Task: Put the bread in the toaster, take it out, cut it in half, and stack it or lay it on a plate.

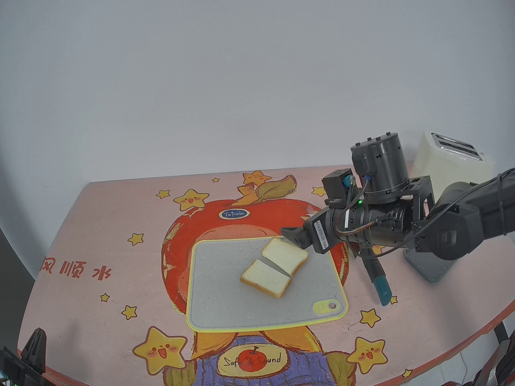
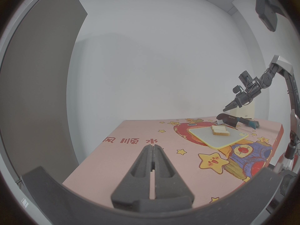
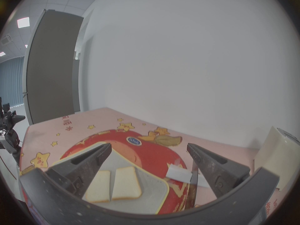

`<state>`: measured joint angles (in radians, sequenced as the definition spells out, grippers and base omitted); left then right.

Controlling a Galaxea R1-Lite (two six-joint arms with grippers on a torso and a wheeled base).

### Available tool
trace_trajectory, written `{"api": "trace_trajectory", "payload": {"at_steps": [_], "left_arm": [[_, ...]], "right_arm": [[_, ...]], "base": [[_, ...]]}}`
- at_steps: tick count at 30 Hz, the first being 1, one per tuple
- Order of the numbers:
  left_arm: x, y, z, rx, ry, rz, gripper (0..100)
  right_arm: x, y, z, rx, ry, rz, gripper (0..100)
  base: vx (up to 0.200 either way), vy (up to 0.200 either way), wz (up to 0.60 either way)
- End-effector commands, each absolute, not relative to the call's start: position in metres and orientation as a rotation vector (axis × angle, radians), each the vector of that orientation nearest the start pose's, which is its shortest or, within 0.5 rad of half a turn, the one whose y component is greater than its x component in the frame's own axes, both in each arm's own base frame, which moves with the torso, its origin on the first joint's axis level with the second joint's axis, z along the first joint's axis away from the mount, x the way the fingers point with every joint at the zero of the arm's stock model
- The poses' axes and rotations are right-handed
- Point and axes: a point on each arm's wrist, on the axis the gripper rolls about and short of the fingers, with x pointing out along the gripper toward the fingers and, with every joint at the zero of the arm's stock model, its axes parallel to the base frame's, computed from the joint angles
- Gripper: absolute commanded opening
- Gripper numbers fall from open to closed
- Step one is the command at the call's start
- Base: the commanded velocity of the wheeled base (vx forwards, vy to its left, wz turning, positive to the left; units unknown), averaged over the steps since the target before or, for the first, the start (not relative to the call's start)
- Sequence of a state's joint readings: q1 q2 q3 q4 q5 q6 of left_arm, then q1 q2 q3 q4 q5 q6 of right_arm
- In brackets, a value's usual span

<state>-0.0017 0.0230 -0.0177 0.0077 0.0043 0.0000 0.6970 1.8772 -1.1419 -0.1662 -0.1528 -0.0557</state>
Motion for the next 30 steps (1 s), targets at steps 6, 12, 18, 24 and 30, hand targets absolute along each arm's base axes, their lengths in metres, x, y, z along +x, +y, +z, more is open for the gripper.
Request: {"api": "trace_trajectory", "payload": {"at_steps": [6, 12, 18, 24, 30], "left_arm": [[-0.021, 0.0, 0.076, -0.001, 0.031, 0.003, 0], [-0.021, 0.0, 0.076, -0.001, 0.031, 0.003, 0], [-0.021, 0.0, 0.076, 0.0, 0.031, 0.003, 0], [-0.021, 0.0, 0.076, -0.001, 0.031, 0.003, 0], [-0.021, 0.0, 0.076, 0.0, 0.031, 0.003, 0]], "right_arm": [[0.289, 0.235, 0.14, -0.302, 0.565, 0.532, 100], [0.296, 0.238, 0.133, -0.252, 0.598, 0.507, 100], [0.297, 0.244, 0.13, -0.2, 0.618, 0.487, 100], [0.298, 0.245, 0.127, -0.195, 0.622, 0.442, 100], [0.298, 0.245, 0.124, -0.198, 0.628, 0.431, 100]], "base": [[0.0, 0.0, 0.0], [0.0, 0.0, 0.0], [0.0, 0.0, 0.0], [0.0, 0.0, 0.0], [0.0, 0.0, 0.0]]}}
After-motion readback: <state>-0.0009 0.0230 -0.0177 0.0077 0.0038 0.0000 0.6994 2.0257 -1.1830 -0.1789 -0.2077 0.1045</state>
